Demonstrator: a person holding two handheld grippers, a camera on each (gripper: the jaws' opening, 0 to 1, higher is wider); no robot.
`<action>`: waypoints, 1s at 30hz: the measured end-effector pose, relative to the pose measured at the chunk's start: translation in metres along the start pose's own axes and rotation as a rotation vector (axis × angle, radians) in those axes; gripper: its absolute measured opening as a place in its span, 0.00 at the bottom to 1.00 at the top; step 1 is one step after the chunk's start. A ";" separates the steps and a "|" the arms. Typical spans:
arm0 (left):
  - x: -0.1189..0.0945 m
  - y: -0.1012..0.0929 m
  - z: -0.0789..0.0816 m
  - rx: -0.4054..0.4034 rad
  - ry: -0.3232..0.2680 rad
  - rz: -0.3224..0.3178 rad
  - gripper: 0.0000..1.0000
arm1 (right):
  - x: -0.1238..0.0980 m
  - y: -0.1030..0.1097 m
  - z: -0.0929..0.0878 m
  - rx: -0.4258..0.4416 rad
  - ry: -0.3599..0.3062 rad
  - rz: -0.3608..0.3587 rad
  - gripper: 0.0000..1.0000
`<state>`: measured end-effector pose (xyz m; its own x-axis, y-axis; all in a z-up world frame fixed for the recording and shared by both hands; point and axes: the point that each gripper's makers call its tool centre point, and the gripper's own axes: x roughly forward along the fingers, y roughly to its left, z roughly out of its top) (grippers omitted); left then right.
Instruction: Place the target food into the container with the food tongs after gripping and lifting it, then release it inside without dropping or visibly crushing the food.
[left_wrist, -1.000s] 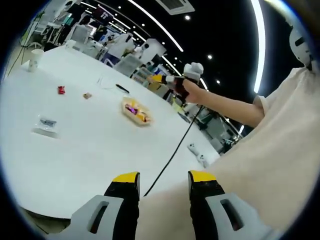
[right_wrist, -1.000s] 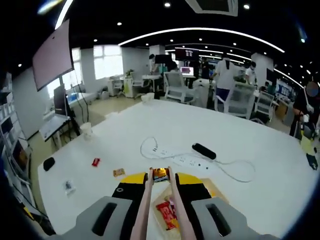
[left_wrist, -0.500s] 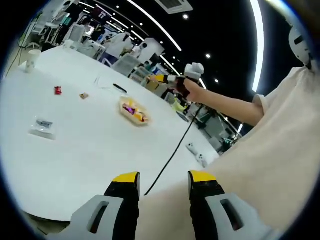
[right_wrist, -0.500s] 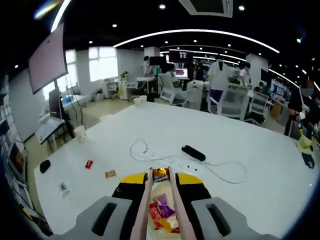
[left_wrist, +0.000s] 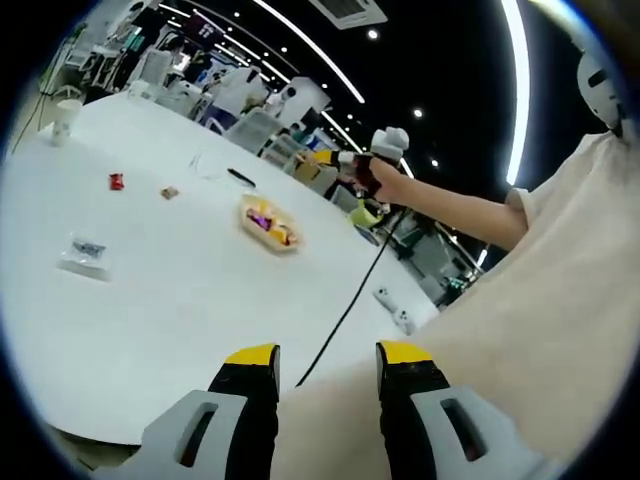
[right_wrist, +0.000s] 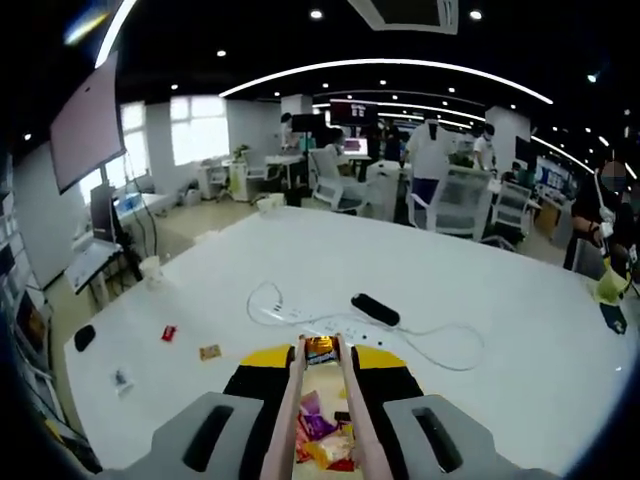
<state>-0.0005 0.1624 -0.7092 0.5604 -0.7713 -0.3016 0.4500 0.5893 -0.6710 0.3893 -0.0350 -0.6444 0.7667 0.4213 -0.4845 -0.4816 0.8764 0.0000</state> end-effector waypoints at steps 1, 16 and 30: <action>0.000 0.000 0.000 0.001 0.001 0.000 0.37 | -0.001 0.001 0.000 -0.001 0.001 -0.001 0.21; -0.001 0.005 0.000 -0.016 -0.017 0.013 0.37 | 0.001 0.003 -0.001 -0.014 0.012 -0.008 0.22; -0.002 0.009 -0.001 -0.027 -0.022 0.021 0.37 | 0.006 0.002 -0.002 -0.032 0.033 -0.010 0.23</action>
<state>0.0015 0.1686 -0.7154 0.5845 -0.7534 -0.3013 0.4189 0.5982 -0.6831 0.3920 -0.0317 -0.6488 0.7574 0.4041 -0.5128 -0.4878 0.8723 -0.0332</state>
